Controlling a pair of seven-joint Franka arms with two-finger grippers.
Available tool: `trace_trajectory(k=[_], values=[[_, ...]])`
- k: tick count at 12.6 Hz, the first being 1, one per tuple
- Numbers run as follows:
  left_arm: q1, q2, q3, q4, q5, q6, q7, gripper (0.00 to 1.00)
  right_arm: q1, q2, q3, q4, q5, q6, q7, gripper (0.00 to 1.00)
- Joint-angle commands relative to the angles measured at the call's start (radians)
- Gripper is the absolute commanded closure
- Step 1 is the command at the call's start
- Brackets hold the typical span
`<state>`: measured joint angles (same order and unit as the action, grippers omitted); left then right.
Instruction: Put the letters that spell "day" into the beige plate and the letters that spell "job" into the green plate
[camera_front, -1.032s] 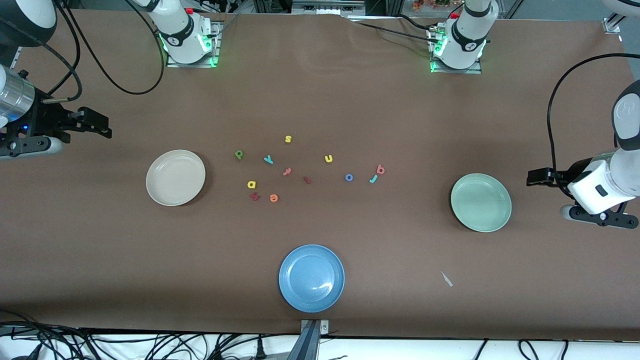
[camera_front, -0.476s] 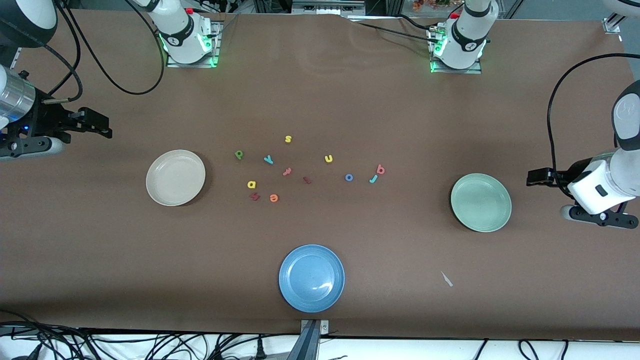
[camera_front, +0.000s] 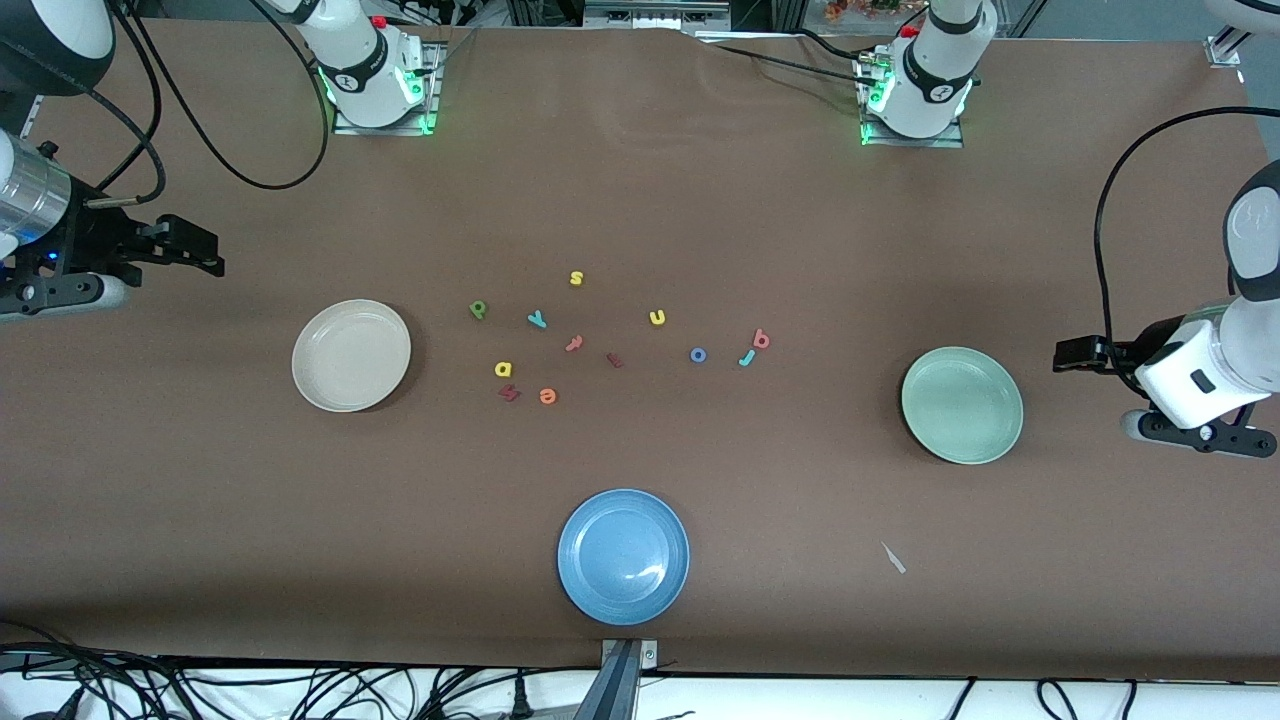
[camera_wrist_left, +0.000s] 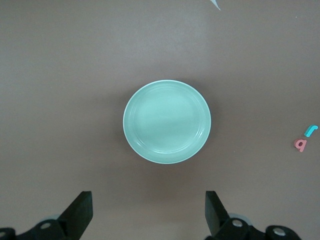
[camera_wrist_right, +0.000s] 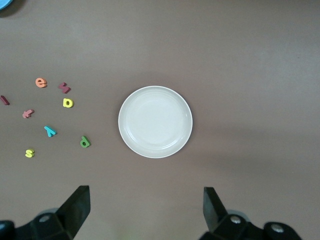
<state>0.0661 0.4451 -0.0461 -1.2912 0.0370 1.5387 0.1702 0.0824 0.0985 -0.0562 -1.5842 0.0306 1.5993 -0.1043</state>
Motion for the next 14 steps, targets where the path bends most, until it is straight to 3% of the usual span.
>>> trace_trajectory(k=[1,14], values=[[-0.002,-0.006,0.006,-0.007,-0.025,0.012,0.023,0.0,0.0,0.007,-0.002,0.02,0.006,-0.019,-0.017,0.0],[0.001,-0.005,0.006,-0.002,-0.029,0.011,0.011,0.0,-0.004,0.007,-0.004,0.023,0.008,-0.018,-0.02,0.0]])
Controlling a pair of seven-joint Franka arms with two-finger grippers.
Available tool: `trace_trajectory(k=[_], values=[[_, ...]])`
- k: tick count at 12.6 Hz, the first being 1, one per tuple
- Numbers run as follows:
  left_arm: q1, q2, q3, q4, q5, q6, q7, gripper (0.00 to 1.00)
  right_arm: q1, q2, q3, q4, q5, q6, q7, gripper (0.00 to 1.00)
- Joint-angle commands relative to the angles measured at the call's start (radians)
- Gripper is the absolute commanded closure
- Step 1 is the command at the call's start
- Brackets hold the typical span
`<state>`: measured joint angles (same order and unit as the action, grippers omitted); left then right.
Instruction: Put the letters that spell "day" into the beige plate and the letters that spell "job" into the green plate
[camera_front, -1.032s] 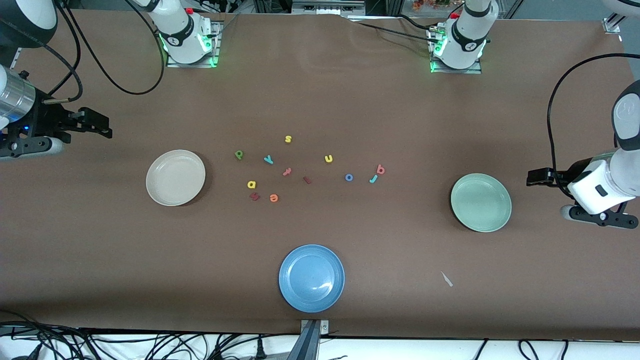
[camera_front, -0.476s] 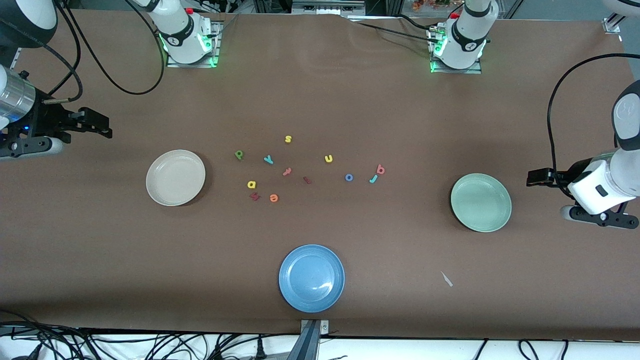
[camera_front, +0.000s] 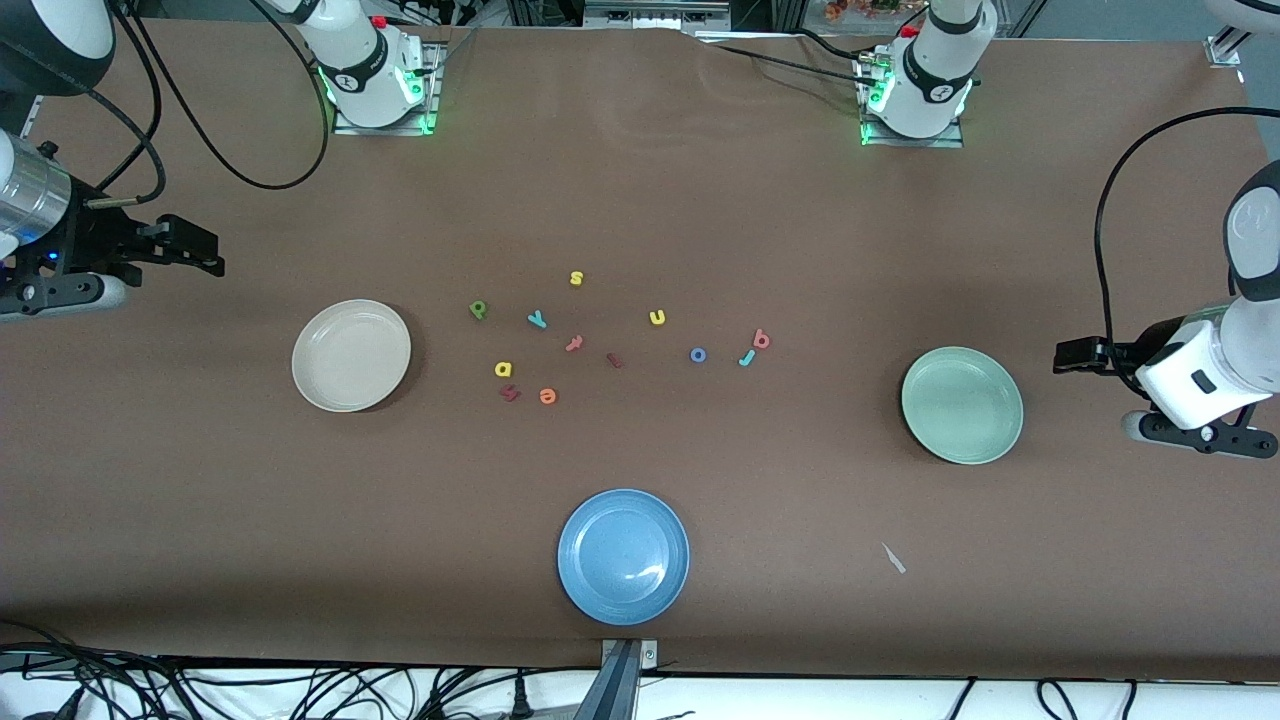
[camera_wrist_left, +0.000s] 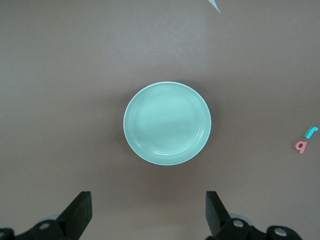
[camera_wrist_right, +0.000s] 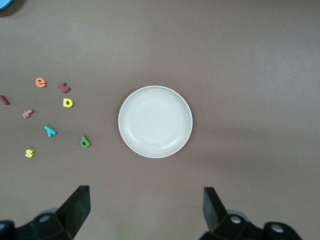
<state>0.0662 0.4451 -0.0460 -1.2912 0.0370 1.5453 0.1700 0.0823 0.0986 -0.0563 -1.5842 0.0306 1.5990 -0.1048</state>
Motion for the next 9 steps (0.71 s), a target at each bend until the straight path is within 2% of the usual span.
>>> trace_trajectory(k=[1,9], values=[[0.001,-0.006,0.006,-0.002,-0.029,0.004,0.011,0.0,-0.006,0.007,-0.004,0.029,0.006,-0.017,-0.019,0.0],[0.001,-0.005,0.006,-0.004,-0.029,0.004,0.011,0.0,-0.006,0.024,-0.004,0.035,0.005,-0.017,-0.013,0.0]])
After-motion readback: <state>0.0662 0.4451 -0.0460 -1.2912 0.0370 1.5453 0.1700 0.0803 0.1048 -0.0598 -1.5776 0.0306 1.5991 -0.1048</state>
